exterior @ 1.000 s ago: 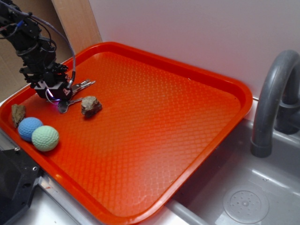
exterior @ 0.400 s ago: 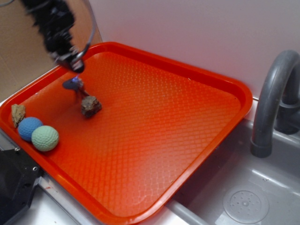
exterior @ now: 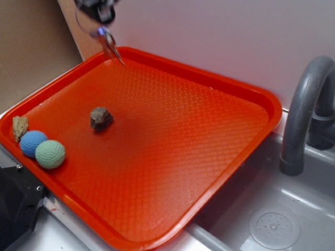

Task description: Grab the silver keys.

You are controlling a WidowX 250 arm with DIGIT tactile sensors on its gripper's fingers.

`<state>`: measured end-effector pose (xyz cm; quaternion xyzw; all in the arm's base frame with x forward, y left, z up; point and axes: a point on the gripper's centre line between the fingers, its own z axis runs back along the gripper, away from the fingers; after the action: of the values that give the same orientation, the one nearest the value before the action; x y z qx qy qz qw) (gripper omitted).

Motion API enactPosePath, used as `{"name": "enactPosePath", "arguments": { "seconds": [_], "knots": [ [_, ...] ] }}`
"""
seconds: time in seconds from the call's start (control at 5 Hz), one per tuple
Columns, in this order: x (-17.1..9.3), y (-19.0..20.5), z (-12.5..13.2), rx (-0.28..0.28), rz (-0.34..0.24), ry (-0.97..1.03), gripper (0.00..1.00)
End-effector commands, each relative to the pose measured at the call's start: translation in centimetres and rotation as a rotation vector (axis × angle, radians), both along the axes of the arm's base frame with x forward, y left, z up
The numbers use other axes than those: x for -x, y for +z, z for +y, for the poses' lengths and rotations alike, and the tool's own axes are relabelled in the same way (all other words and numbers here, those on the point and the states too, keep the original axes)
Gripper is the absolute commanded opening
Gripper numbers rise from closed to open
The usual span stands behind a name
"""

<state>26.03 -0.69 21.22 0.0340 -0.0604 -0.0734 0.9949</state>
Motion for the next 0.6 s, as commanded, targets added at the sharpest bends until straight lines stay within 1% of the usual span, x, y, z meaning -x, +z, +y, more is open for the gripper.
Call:
{"name": "enactPosePath", "arguments": {
  "seconds": [0.0,0.2,0.4],
  "knots": [
    [1.74,3.73,-1.87,-0.067,-0.064,-0.036,0.00],
    [2.43,4.07,-1.46,-0.014,-0.036,-0.037,0.00],
    [2.36,3.83,-1.14,0.015,-0.029,-0.019,0.00]
  ]
}}
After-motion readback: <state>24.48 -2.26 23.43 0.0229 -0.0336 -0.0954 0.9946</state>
